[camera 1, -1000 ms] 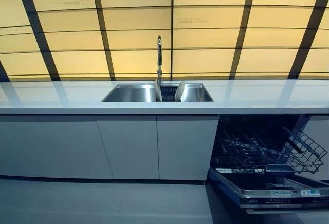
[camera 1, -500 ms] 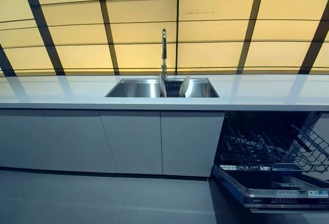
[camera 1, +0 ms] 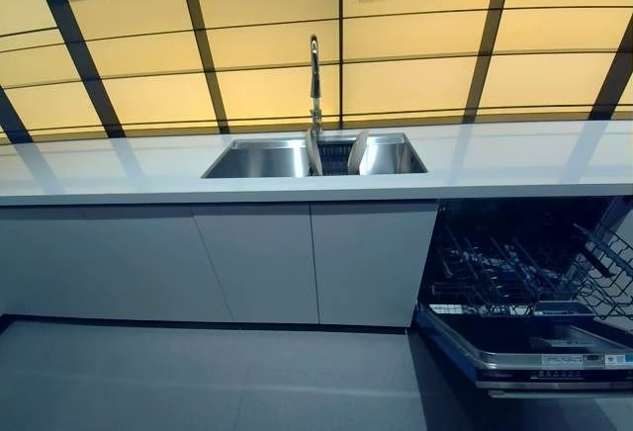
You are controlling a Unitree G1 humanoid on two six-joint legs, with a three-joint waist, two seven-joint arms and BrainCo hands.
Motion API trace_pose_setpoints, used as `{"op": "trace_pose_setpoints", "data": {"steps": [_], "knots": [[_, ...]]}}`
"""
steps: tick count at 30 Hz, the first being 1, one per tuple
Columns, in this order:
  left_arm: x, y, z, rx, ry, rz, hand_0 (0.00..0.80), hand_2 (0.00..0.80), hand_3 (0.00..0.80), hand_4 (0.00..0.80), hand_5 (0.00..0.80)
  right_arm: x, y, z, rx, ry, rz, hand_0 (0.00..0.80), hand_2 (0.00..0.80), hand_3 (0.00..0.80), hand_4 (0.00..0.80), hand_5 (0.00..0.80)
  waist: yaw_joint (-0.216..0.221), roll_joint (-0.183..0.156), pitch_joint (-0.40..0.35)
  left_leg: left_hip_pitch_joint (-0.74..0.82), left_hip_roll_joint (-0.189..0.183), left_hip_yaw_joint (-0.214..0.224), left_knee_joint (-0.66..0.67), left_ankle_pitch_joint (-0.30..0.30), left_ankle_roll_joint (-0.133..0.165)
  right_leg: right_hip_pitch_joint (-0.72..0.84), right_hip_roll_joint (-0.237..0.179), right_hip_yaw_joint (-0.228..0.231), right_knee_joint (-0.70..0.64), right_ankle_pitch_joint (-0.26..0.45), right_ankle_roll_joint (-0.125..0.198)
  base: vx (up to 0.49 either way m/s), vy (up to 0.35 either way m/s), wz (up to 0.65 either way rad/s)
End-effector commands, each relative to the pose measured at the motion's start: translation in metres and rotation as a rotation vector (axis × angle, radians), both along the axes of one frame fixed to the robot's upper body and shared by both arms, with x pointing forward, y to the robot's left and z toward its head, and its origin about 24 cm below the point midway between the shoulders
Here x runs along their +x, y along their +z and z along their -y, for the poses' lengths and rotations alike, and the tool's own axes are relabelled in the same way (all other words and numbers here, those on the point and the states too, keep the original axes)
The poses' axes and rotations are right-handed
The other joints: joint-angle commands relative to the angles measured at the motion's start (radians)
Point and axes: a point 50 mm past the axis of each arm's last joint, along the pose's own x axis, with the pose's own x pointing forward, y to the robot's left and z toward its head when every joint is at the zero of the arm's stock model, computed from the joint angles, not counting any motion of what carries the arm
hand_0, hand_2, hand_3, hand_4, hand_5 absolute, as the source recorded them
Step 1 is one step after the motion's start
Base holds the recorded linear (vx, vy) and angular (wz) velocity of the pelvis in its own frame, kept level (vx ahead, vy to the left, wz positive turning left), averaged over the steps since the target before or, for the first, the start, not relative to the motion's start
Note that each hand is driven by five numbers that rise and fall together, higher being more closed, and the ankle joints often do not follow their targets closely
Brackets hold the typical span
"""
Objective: Take plates into dishwasher
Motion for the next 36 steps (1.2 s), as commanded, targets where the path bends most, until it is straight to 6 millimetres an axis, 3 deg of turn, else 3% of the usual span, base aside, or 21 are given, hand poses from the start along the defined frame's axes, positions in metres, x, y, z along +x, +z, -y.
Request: {"op": "trace_pose_setpoints", "data": {"steps": [1,8,11,13,14,16,19,20,21,24,26,30,31,32,34,36], "knots": [[0.010,0.001,-0.003,0.018,-0.053,0.010,0.000,0.000,0.000,0.000,0.000,-0.001,-0.004,-0.016,0.042,0.083,-0.037,0.000,0.000,0.000,0.000,0.000,0.009,-0.048,0.021,0.004,-0.149,0.023,0.031,-0.063,0.097,-0.012,0.065,-0.011,0.067,-0.081,-0.028,0.000,0.000,0.00],[0.010,0.001,-0.003,0.030,-0.067,0.015,0.000,0.000,0.000,0.000,0.000,0.005,-0.003,-0.012,0.013,0.055,-0.028,0.000,0.000,0.000,0.000,0.000,0.015,-0.049,0.015,0.010,-0.145,0.011,0.043,-0.070,0.097,-0.007,0.072,-0.017,0.095,-0.107,-0.039,0.003,-0.037,0.06],[0.021,0.004,-0.005,0.056,-0.059,0.065,0.000,0.000,0.000,0.000,0.000,0.011,-0.001,-0.001,-0.122,0.111,-0.034,0.000,0.000,0.000,0.000,0.000,0.015,-0.073,0.035,-0.033,-0.133,0.029,0.197,-0.120,0.090,-0.024,0.059,-0.024,0.149,-0.131,-0.059,-0.039,-0.092,0.08],[0.028,0.005,-0.005,0.071,-0.053,0.099,0.000,0.000,0.000,0.000,0.000,0.010,0.001,0.009,-0.238,0.202,-0.067,0.000,0.000,0.000,0.000,0.000,0.020,-0.090,0.059,-0.112,-0.122,0.044,0.371,-0.107,0.078,-0.031,0.048,-0.027,0.173,-0.140,-0.077,-0.062,-0.096,0.04],[0.030,0.006,-0.005,0.072,-0.046,0.110,0.000,0.000,0.000,0.000,0.000,0.010,0.001,0.011,-0.259,0.223,-0.076,0.000,0.000,0.000,0.000,0.000,0.024,-0.094,0.069,-0.141,-0.121,0.050,0.422,-0.089,0.071,-0.031,0.047,-0.028,0.179,-0.140,-0.082,-0.058,-0.095,0.15],[0.039,0.009,-0.005,0.075,-0.030,0.158,0.000,0.000,0.000,0.000,0.000,0.005,0.004,0.025,-0.344,0.295,-0.167,0.000,0.000,0.000,0.000,0.000,0.048,-0.091,0.121,-0.305,-0.108,0.097,0.557,0.008,0.041,-0.015,0.055,-0.022,0.202,-0.143,-0.095,-0.008,-0.084,0.18],[0.036,0.008,-0.006,0.073,-0.003,0.167,0.000,0.000,0.000,0.000,0.000,-0.001,0.006,0.035,-0.428,0.350,-0.240,0.000,0.000,0.000,0.000,0.000,0.078,-0.064,0.155,-0.399,-0.082,0.121,0.488,0.127,0.013,0.029,0.085,-0.011,0.198,-0.149,-0.096,0.153,-0.015,0.05],[0.036,0.008,-0.007,0.074,-0.002,0.166,0.000,0.000,0.000,0.000,0.000,-0.002,0.005,0.034,-0.429,0.352,-0.246,0.000,0.000,0.000,0.000,0.000,0.083,-0.060,0.157,-0.408,-0.082,0.119,0.468,0.147,0.008,0.038,0.090,-0.009,0.195,-0.150,-0.096,0.357,0.025,-0.15],[0.031,0.007,-0.010,0.080,0.015,0.154,0.000,0.000,0.000,0.000,0.000,-0.009,0.004,0.032,-0.412,0.338,-0.296,0.000,0.000,0.000,0.000,0.000,0.111,-0.045,0.162,-0.443,-0.080,0.092,0.353,0.241,-0.017,0.085,0.116,0.007,0.177,-0.158,-0.095,0.411,0.051,-0.14],[0.020,0.004,-0.009,0.080,0.042,0.119,0.000,0.000,0.000,0.000,0.000,-0.018,0.003,0.032,-0.403,0.330,-0.327,0.000,0.000,0.000,0.000,0.000,0.142,-0.032,0.151,-0.443,-0.085,0.029,0.202,0.286,-0.026,0.143,0.135,0.050,0.169,-0.183,-0.094,0.433,0.091,-0.11],[0.014,0.002,-0.007,0.068,0.104,0.104,0.000,0.000,0.000,0.000,0.000,-0.023,0.002,0.031,-0.391,0.315,-0.349,0.000,0.000,0.000,0.000,0.000,0.144,-0.027,0.140,-0.421,-0.092,0.011,0.187,0.269,-0.014,0.155,0.142,0.082,0.177,-0.202,-0.097,0.359,0.111,0.10],[0.009,0.001,-0.009,0.059,0.206,0.081,0.000,0.000,0.000,0.000,0.000,-0.031,-0.001,0.028,-0.395,0.291,-0.355,0.000,0.000,0.000,0.000,0.000,0.137,-0.042,0.112,-0.375,-0.108,0.026,0.202,0.167,0.033,0.168,0.126,0.115,0.183,-0.219,-0.084,0.265,0.083,-0.47],[0.009,0.001,-0.012,0.070,0.222,0.089,0.000,0.000,0.000,0.000,0.000,-0.035,-0.002,0.026,-0.391,0.259,-0.362,0.000,0.000,0.000,0.000,0.000,0.133,-0.051,0.105,-0.387,-0.113,0.036,0.296,0.144,0.044,0.178,0.110,0.110,0.182,-0.226,-0.085,0.472,0.115,-0.53],[0.009,0.002,-0.014,0.072,0.247,0.094,0.000,0.000,0.000,0.000,0.000,-0.035,-0.003,0.024,-0.392,0.250,-0.350,0.000,0.000,0.000,0.000,0.000,0.135,-0.066,0.094,-0.390,-0.119,0.051,0.348,0.066,0.070,0.191,0.082,0.103,0.187,-0.236,-0.074,0.380,0.093,-0.36],[0.012,0.003,-0.018,0.087,0.244,0.100,0.000,0.000,0.000,0.000,0.000,-0.031,-0.003,0.021,-0.417,0.284,-0.331,0.000,0.000,0.000,0.000,0.000,0.140,-0.082,0.081,-0.376,-0.129,0.068,0.369,-0.027,0.104,0.192,0.042,0.082,0.220,-0.243,-0.048,0.373,0.132,-0.37],[0.014,0.005,-0.024,0.100,0.223,0.101,0.000,0.000,0.000,0.000,0.000,-0.026,-0.003,0.020,-0.431,0.239,-0.299,0.000,0.000,0.000,0.000,0.000,0.141,-0.090,0.063,-0.360,-0.134,0.073,0.381,-0.062,0.121,0.194,0.012,0.066,0.274,-0.240,-0.019,0.361,0.140,-0.26]]}}
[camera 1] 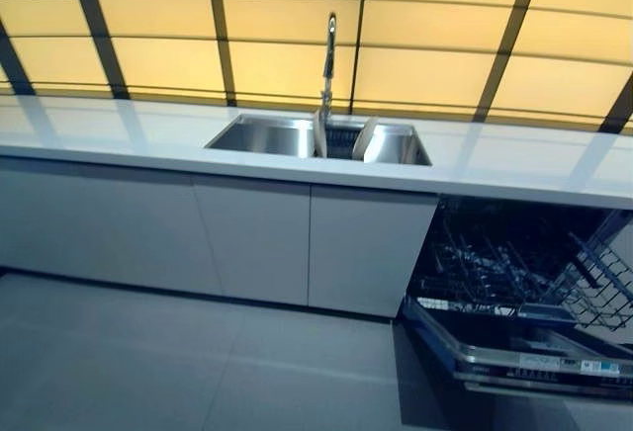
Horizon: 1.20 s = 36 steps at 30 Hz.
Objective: Take plates into dishwasher
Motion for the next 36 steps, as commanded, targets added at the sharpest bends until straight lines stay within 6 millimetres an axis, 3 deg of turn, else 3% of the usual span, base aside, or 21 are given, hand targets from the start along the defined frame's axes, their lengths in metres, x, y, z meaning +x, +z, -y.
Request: {"op": "trace_pose_setpoints", "data": {"steps": [1,4,5,6,8,9,11,12,13,14,16,19,21,23,27,36], "knots": [[0.016,0.003,0.002,0.006,-0.027,0.046,0.000,0.000,0.000,0.000,0.000,0.018,0.004,0.008,-0.057,-0.012,0.091,0.000,0.000,0.000,0.000,0.000,0.017,0.014,-0.031,-0.131,-0.030,0.034,0.149,-0.104,0.028,0.042,-0.046,-0.080,0.056,0.086,0.063,0.261,0.112,-0.40],[0.018,0.004,-0.001,0.013,-0.046,0.052,0.000,0.000,0.000,0.000,0.000,0.020,0.005,0.011,-0.070,-0.021,0.105,0.000,0.000,0.000,0.000,0.000,0.008,0.010,-0.046,-0.103,-0.035,0.033,0.127,-0.113,0.045,0.013,-0.073,-0.085,0.139,0.147,0.098,0.208,0.106,-0.28],[0.021,0.006,-0.003,0.018,-0.070,0.061,0.000,0.000,0.000,0.000,0.000,0.018,0.005,0.014,-0.073,-0.017,0.100,0.000,0.000,0.000,0.000,0.000,0.000,0.010,-0.060,-0.067,-0.048,0.022,0.083,-0.113,0.068,-0.021,-0.093,-0.082,0.244,0.230,0.125,0.402,0.247,-0.14],[0.027,0.007,-0.004,0.019,-0.124,0.062,0.000,0.000,0.000,0.000,0.000,0.014,0.005,0.016,-0.076,-0.022,0.090,0.000,0.000,0.000,0.000,0.000,-0.011,0.027,-0.072,-0.019,-0.056,0.005,0.030,-0.120,0.090,-0.125,-0.137,-0.082,0.457,0.352,0.134,0.493,0.286,-0.17],[0.030,0.008,-0.005,0.022,-0.193,0.044,0.000,0.000,0.000,0.000,0.000,0.010,0.005,0.019,-0.089,-0.065,0.109,0.000,0.000,0.000,0.000,0.000,-0.046,0.050,-0.065,0.045,-0.058,-0.019,-0.007,-0.123,0.100,-0.256,-0.106,-0.074,0.568,0.370,0.121,0.464,0.197,0.11],[0.030,0.008,-0.004,0.023,-0.187,0.032,0.000,0.000,0.000,0.000,0.000,0.013,0.005,0.019,-0.085,-0.062,0.126,0.000,0.000,0.000,0.000,0.000,-0.079,0.066,-0.046,0.111,-0.050,-0.031,-0.039,-0.119,0.087,-0.398,-0.121,-0.084,0.521,0.376,0.106,0.361,0.085,0.35],[0.032,0.008,-0.004,0.021,-0.176,0.034,0.000,0.000,0.000,0.000,0.000,0.015,0.006,0.019,-0.079,-0.056,0.134,0.000,0.000,0.000,0.000,0.000,-0.089,0.072,-0.044,0.122,-0.042,-0.034,-0.049,-0.117,0.079,-0.444,-0.122,-0.095,0.434,0.366,0.099,0.262,-0.038,0.05],[0.033,0.009,-0.004,0.019,-0.177,0.038,0.000,0.000,0.000,0.000,0.000,0.017,0.006,0.020,-0.077,-0.055,0.138,0.000,0.000,0.000,0.000,0.000,-0.100,0.058,-0.039,0.137,-0.053,-0.044,-0.055,-0.127,0.071,-0.454,-0.127,-0.110,0.272,0.362,0.100,0.429,-0.194,-0.04],[0.035,0.009,-0.004,0.015,-0.191,0.043,0.000,0.000,0.000,0.000,0.000,0.018,0.006,0.021,-0.078,-0.059,0.139,0.000,0.000,0.000,0.000,0.000,-0.119,0.044,-0.029,0.168,-0.068,-0.067,-0.064,-0.151,0.063,-0.457,-0.121,-0.111,0.073,0.393,0.117,0.621,-0.271,0.18],[0.037,0.010,-0.005,0.016,-0.212,0.044,0.000,0.000,0.000,0.000,0.000,0.016,0.007,0.023,-0.078,-0.072,0.136,0.000,0.000,0.000,0.000,0.000,-0.152,0.030,-0.030,0.200,-0.085,-0.094,-0.072,-0.175,0.059,-0.498,-0.111,-0.077,-0.140,0.465,0.154,0.547,-0.215,0.40],[0.040,0.010,-0.004,0.021,-0.226,0.043,0.000,0.000,0.000,0.000,0.000,0.017,0.008,0.027,-0.084,-0.072,0.131,0.000,0.000,0.000,0.000,0.000,-0.180,0.040,-0.027,0.249,-0.079,-0.125,-0.066,-0.213,0.060,-0.538,-0.082,-0.055,-0.199,0.484,0.157,0.457,-0.153,0.62],[0.035,0.008,-0.001,0.033,-0.257,0.027,0.000,0.000,0.000,0.000,0.000,0.019,0.008,0.024,-0.095,-0.089,0.128,0.000,0.000,0.000,0.000,0.000,-0.175,0.019,-0.041,0.245,-0.090,-0.115,0.014,-0.274,0.068,-0.491,-0.071,-0.060,-0.080,0.435,0.125,0.367,-0.166,0.52],[0.037,0.009,0.000,0.031,-0.261,0.036,0.000,0.000,0.000,0.000,0.000,0.022,0.008,0.021,-0.095,-0.117,0.125,0.000,0.000,0.000,0.000,0.000,-0.179,0.018,-0.046,0.267,-0.067,-0.092,0.030,-0.297,0.057,-0.476,-0.077,-0.068,-0.022,0.420,0.118,0.307,-0.131,0.47],[0.047,0.011,0.006,0.011,-0.342,0.071,0.000,0.000,0.000,0.000,0.000,0.029,0.008,0.018,-0.083,-0.092,0.148,0.000,0.000,0.000,0.000,0.000,-0.180,0.023,-0.043,0.304,-0.040,-0.074,-0.003,-0.297,0.048,-0.459,-0.081,-0.088,-0.006,0.404,0.114,0.309,-0.119,0.37],[0.061,0.012,0.020,0.010,-0.442,0.118,0.000,0.000,0.000,0.000,0.000,0.037,0.010,0.019,-0.093,-0.037,0.169,0.000,0.000,0.000,0.000,0.000,-0.181,0.038,-0.048,0.306,-0.026,-0.084,-0.075,-0.266,0.035,-0.466,-0.075,-0.093,-0.013,0.391,0.110,0.140,-0.046,0.24],[0.021,0.003,0.008,0.007,-0.369,-0.012,0.000,0.000,0.000,0.000,0.000,0.036,0.008,0.014,-0.095,0.012,0.163,0.000,0.000,0.000,0.000,0.000,-0.174,0.048,-0.036,0.303,-0.024,-0.079,-0.109,-0.249,0.041,-0.478,-0.078,-0.096,0.014,0.369,0.122,0.158,-0.027,-0.01]]}}
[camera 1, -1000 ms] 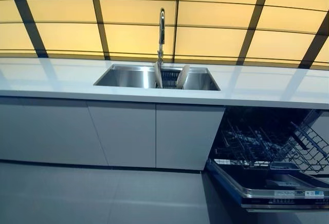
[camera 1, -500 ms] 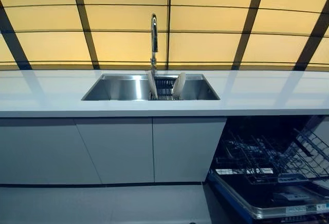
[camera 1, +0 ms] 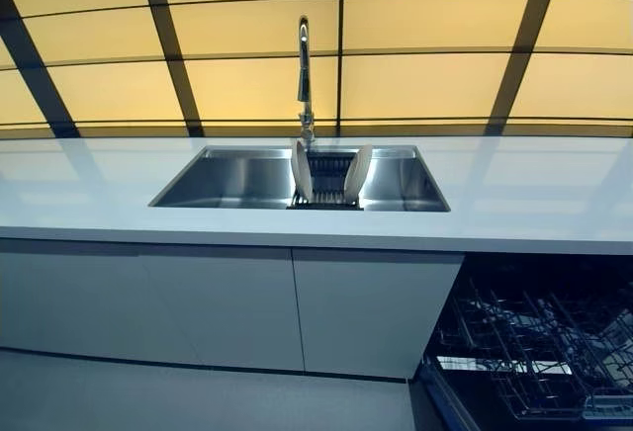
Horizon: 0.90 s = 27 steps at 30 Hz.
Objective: Take plates into dishwasher
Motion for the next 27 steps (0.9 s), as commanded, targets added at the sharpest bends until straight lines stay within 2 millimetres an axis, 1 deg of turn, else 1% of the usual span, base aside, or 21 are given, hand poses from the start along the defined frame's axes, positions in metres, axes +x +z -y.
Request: {"op": "trace_pose_setpoints", "data": {"steps": [1,3,5,6,9,10,11,12,13,14,15,16,17,18,19,20,22,23,24,25,27], "knots": [[-0.019,-0.002,-0.017,0.043,0.020,-0.057,0.000,0.000,0.000,0.000,0.000,-0.006,-0.001,-0.001,-0.022,0.030,-0.046,0.000,0.000,0.000,0.000,0.000,0.004,-0.022,0.032,-0.004,-0.032,0.015,0.010,0.022,0.050,-0.046,-0.089,0.014,0.021,0.017,0.149,0.173,-0.098,0.03],[-0.020,-0.002,-0.017,0.043,0.023,-0.056,0.000,0.000,0.000,0.000,0.000,-0.007,-0.002,-0.001,-0.020,0.026,-0.051,0.000,0.000,0.000,0.000,0.000,0.004,-0.022,0.028,0.006,-0.025,0.016,0.017,0.013,0.044,-0.040,-0.087,0.010,0.025,0.009,0.143,0.150,-0.103,0.05],[-0.018,-0.002,-0.016,0.041,0.041,-0.044,0.000,0.000,0.000,0.000,0.000,-0.008,-0.001,-0.001,-0.027,0.015,-0.054,0.000,0.000,0.000,0.000,0.000,0.005,-0.024,0.018,0.019,-0.005,0.017,0.062,0.012,0.024,-0.015,-0.075,-0.002,0.025,-0.016,0.119,0.189,-0.170,0.07],[-0.016,-0.002,-0.014,0.036,0.073,-0.039,0.000,0.000,0.000,0.000,0.000,-0.008,-0.001,0.000,-0.033,0.008,-0.052,0.000,0.000,0.000,0.000,0.000,0.007,-0.025,0.011,0.011,0.015,0.017,0.140,0.072,0.001,0.011,-0.059,-0.015,0.019,-0.037,0.096,0.184,-0.183,0.14],[-0.015,-0.002,-0.012,0.028,0.142,-0.027,0.000,0.000,0.000,0.000,0.000,-0.006,-0.001,-0.001,-0.031,0.011,-0.054,0.000,0.000,0.000,0.000,0.000,0.009,-0.034,0.003,0.002,0.042,0.027,0.256,0.153,-0.023,0.040,-0.049,-0.032,0.003,-0.049,0.072,0.138,-0.137,0.07],[-0.012,-0.002,-0.009,0.013,0.211,0.001,0.000,0.000,0.000,0.000,0.000,-0.006,0.000,0.000,-0.026,0.010,-0.059,0.000,0.000,0.000,0.000,0.000,0.019,-0.052,0.004,-0.067,0.052,0.039,0.460,0.226,-0.035,0.075,-0.046,-0.028,-0.011,-0.061,0.047,0.191,-0.199,-0.06],[-0.011,-0.002,-0.007,0.007,0.227,0.019,0.000,0.000,0.000,0.000,0.000,-0.006,0.000,0.001,-0.024,0.016,-0.063,0.000,0.000,0.000,0.000,0.000,0.024,-0.064,0.011,-0.130,0.048,0.051,0.583,0.250,-0.036,0.091,-0.048,-0.021,-0.008,-0.072,0.034,0.196,-0.203,-0.11],[-0.010,-0.002,-0.007,0.006,0.234,0.028,0.000,0.000,0.000,0.000,0.000,-0.006,0.000,0.001,-0.024,0.020,-0.065,0.000,0.000,0.000,0.000,0.000,0.026,-0.073,0.012,-0.166,0.044,0.056,0.625,0.263,-0.036,0.099,-0.052,-0.019,-0.007,-0.077,0.029,0.215,-0.170,-0.31],[-0.006,-0.001,-0.006,0.008,0.255,0.053,0.000,0.000,0.000,0.000,0.000,-0.008,0.000,0.003,-0.033,0.022,-0.075,0.000,0.000,0.000,0.000,0.000,0.050,-0.081,0.037,-0.309,0.026,0.081,0.726,0.252,-0.028,0.153,-0.047,-0.007,-0.005,-0.097,0.017,0.258,-0.118,-0.45],[-0.005,-0.001,-0.005,0.008,0.268,0.064,0.000,0.000,0.000,0.000,0.000,-0.010,0.000,0.003,-0.038,0.011,-0.083,0.000,0.000,0.000,0.000,0.000,0.071,-0.076,0.057,-0.399,-0.003,0.099,0.692,0.245,-0.026,0.190,-0.036,0.005,-0.005,-0.112,0.021,0.325,-0.076,-0.35],[-0.006,-0.001,-0.006,0.007,0.282,0.073,0.000,0.000,0.000,0.000,0.000,-0.011,0.000,0.004,-0.039,0.008,-0.087,0.000,0.000,0.000,0.000,0.000,0.088,-0.069,0.072,-0.423,-0.016,0.111,0.620,0.239,-0.022,0.215,-0.026,0.019,-0.007,-0.122,0.028,0.396,0.034,-0.05],[-0.009,-0.001,-0.009,0.005,0.290,0.079,0.000,0.000,0.000,0.000,0.000,-0.011,0.000,0.004,-0.037,0.016,-0.093,0.000,0.000,0.000,0.000,0.000,0.106,-0.055,0.083,-0.424,0.001,0.131,0.425,0.272,-0.024,0.247,-0.006,0.028,-0.019,-0.132,0.037,0.399,0.057,0.01],[-0.010,-0.001,-0.011,0.007,0.285,0.082,0.000,0.000,0.000,0.000,0.000,-0.010,0.000,0.003,-0.031,0.011,-0.095,0.000,0.000,0.000,0.000,0.000,0.117,-0.044,0.087,-0.437,0.015,0.142,0.339,0.309,-0.030,0.263,0.012,0.026,-0.023,-0.140,0.036,0.387,0.057,-0.15],[-0.010,-0.001,-0.012,0.008,0.284,0.084,0.000,0.000,0.000,0.000,0.000,-0.010,0.000,0.003,-0.027,0.007,-0.095,0.000,0.000,0.000,0.000,0.000,0.126,-0.039,0.096,-0.436,0.019,0.145,0.279,0.334,-0.037,0.280,0.020,0.030,-0.025,-0.148,0.037,0.378,0.061,-0.24],[-0.010,0.000,-0.015,0.011,0.299,0.091,0.000,0.000,0.000,0.000,0.000,-0.010,0.000,0.002,-0.019,0.002,-0.094,0.000,0.000,0.000,0.000,0.000,0.151,-0.022,0.097,-0.467,0.021,0.110,0.138,0.392,-0.057,0.313,0.047,0.049,-0.025,-0.166,0.040,0.418,0.083,-0.39],[-0.010,0.000,-0.016,0.012,0.317,0.101,0.000,0.000,0.000,0.000,0.000,-0.009,0.000,0.002,-0.018,0.006,-0.095,0.000,0.000,0.000,0.000,0.000,0.170,-0.020,0.097,-0.478,0.011,0.070,0.066,0.414,-0.065,0.347,0.055,0.073,-0.031,-0.182,0.044,0.454,0.116,-0.54],[-0.007,0.001,-0.016,0.016,0.313,0.109,0.000,0.000,0.000,0.000,0.000,-0.009,0.001,0.003,-0.016,0.021,-0.101,0.000,0.000,0.000,0.000,0.000,0.179,-0.028,0.091,-0.455,-0.001,0.068,0.021,0.370,-0.052,0.367,0.046,0.089,-0.029,-0.202,0.052,0.242,0.086,-0.51],[-0.006,0.002,-0.016,0.016,0.309,0.109,0.000,0.000,0.000,0.000,0.000,-0.009,0.001,0.003,-0.016,0.022,-0.103,0.000,0.000,0.000,0.000,0.000,0.179,-0.030,0.090,-0.450,-0.003,0.069,0.018,0.361,-0.050,0.369,0.044,0.091,-0.029,-0.204,0.054,0.091,0.049,-0.56],[-0.004,0.002,-0.017,0.017,0.299,0.108,0.000,0.000,0.000,0.000,0.000,-0.009,0.001,0.004,-0.016,0.023,-0.105,0.000,0.000,0.000,0.000,0.000,0.176,-0.029,0.083,-0.442,-0.001,0.082,0.013,0.357,-0.047,0.371,0.043,0.092,-0.025,-0.211,0.057,0.267,0.107,-0.73],[0.007,0.006,-0.019,0.025,0.250,0.125,0.000,0.000,0.000,0.000,0.000,-0.014,0.000,0.005,-0.009,-0.003,-0.107,0.000,0.000,0.000,0.000,0.000,0.160,-0.033,0.066,-0.420,0.001,0.114,0.060,0.314,-0.027,0.376,0.026,0.078,0.004,-0.244,0.068,0.317,0.105,-0.62],[0.014,0.009,-0.020,0.025,0.244,0.137,0.000,0.000,0.000,0.000,0.000,-0.015,0.000,0.004,0.007,0.022,-0.109,0.000,0.000,0.000,0.000,0.000,0.159,-0.043,0.061,-0.409,-0.007,0.114,0.074,0.282,-0.011,0.378,0.014,0.069,0.002,-0.247,0.075,0.266,0.067,-0.19]]}}
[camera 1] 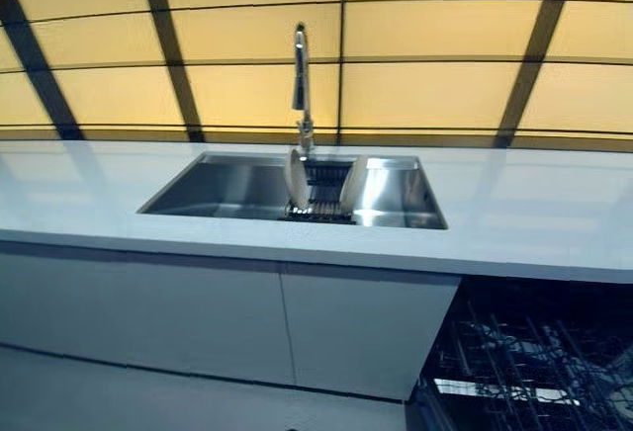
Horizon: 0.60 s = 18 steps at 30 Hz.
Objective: Take plates into dishwasher
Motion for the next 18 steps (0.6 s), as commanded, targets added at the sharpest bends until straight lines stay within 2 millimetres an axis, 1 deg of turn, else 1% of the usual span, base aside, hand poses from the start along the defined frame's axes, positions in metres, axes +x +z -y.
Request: {"op": "trace_pose_setpoints", "data": {"steps": [1,2,5,8,10,11,12,13,15,16,17,18], "knots": [[0.018,0.008,-0.006,0.031,-0.065,0.041,0.000,0.000,0.000,0.000,0.000,0.011,0.001,0.000,0.024,0.032,0.045,0.000,0.000,0.000,0.000,0.000,-0.013,-0.036,-0.032,-0.008,-0.062,0.027,0.016,-0.023,0.109,0.043,-0.104,0.076,0.116,-0.105,0.169,0.173,0.015,0.13],[0.020,0.008,-0.006,0.034,-0.073,0.042,0.000,0.000,0.000,0.000,0.000,0.015,0.001,-0.002,0.030,0.022,0.066,0.000,0.000,0.000,0.000,0.000,-0.007,-0.041,-0.032,-0.004,-0.073,0.011,0.010,-0.030,0.119,0.036,-0.111,0.072,0.099,-0.091,0.173,0.126,0.001,0.21],[0.023,0.009,-0.004,0.019,-0.067,0.050,0.000,0.000,0.000,0.000,0.000,0.025,0.002,-0.007,0.040,0.020,0.098,0.000,0.000,0.000,0.000,0.000,0.002,-0.053,-0.032,-0.032,-0.088,-0.002,0.019,-0.029,0.125,0.025,-0.120,0.077,0.063,-0.070,0.174,0.074,-0.002,0.23],[0.025,0.009,-0.003,0.019,-0.065,0.062,0.000,0.000,0.000,0.000,0.000,0.027,0.002,-0.008,0.046,0.020,0.105,0.000,0.000,0.000,0.000,0.000,0.006,-0.058,-0.026,-0.047,-0.094,-0.006,0.036,-0.037,0.125,0.023,-0.129,0.078,0.046,-0.059,0.177,0.082,0.014,0.15],[0.026,0.009,-0.001,0.014,-0.061,0.071,0.000,0.000,0.000,0.000,0.000,0.027,0.002,-0.009,0.041,0.017,0.097,0.000,0.000,0.000,0.000,0.000,0.007,-0.063,-0.026,-0.055,-0.100,-0.007,0.063,-0.055,0.128,0.017,-0.147,0.072,0.037,-0.047,0.185,0.130,0.036,0.02],[0.026,0.009,-0.001,0.014,-0.061,0.071,0.000,0.000,0.000,0.000,0.000,0.027,0.002,-0.009,0.041,0.017,0.097,0.000,0.000,0.000,0.000,0.000,0.007,-0.063,-0.026,-0.055,-0.100,-0.007,0.063,-0.055,0.128,0.017,-0.147,0.072,0.037,-0.047,0.185,0.201,0.074,-0.02],[0.027,0.010,0.000,0.006,-0.060,0.074,0.000,0.000,0.000,0.000,0.000,0.025,0.002,-0.007,0.032,0.009,0.092,0.000,0.000,0.000,0.000,0.000,0.006,-0.065,-0.025,-0.050,-0.101,-0.005,0.083,-0.076,0.134,0.016,-0.161,0.064,0.046,-0.049,0.192,0.186,0.081,-0.03],[0.027,0.009,0.000,0.004,-0.065,0.073,0.000,0.000,0.000,0.000,0.000,0.025,0.002,-0.007,0.029,0.003,0.091,0.000,0.000,0.000,0.000,0.000,0.005,-0.065,-0.027,-0.049,-0.103,-0.006,0.093,-0.084,0.138,0.017,-0.167,0.063,0.057,-0.052,0.193,0.273,0.126,-0.07],[0.023,0.008,0.000,0.008,-0.078,0.065,0.000,0.000,0.000,0.000,0.000,0.021,0.001,-0.007,0.025,-0.019,0.081,0.000,0.000,0.000,0.000,0.000,0.001,-0.064,-0.041,-0.029,-0.111,-0.007,0.110,-0.113,0.156,0.024,-0.182,0.067,0.108,-0.061,0.204,0.332,0.161,-0.13],[0.020,0.007,-0.001,0.008,-0.106,0.048,0.000,0.000,0.000,0.000,0.000,0.017,0.001,-0.007,0.026,-0.035,0.072,0.000,0.000,0.000,0.000,0.000,-0.004,-0.064,-0.050,-0.008,-0.117,-0.008,0.109,-0.126,0.170,0.020,-0.193,0.067,0.163,-0.047,0.217,0.336,0.161,-0.16],[0.019,0.007,-0.001,0.011,-0.114,0.041,0.000,0.000,0.000,0.000,0.000,0.016,0.000,-0.006,0.025,-0.039,0.070,0.000,0.000,0.000,0.000,0.000,-0.006,-0.065,-0.053,0.001,-0.120,-0.009,0.105,-0.128,0.176,0.017,-0.198,0.068,0.183,-0.034,0.223,0.354,0.184,-0.15],[0.017,0.006,-0.003,0.029,-0.137,0.026,0.000,0.000,0.000,0.000,0.000,0.013,0.000,-0.006,0.025,-0.040,0.059,0.000,0.000,0.000,0.000,0.000,-0.010,-0.064,-0.063,0.040,-0.129,-0.010,0.067,-0.125,0.189,0.000,-0.220,0.069,0.264,0.041,0.245,0.256,0.155,-0.10]]}}
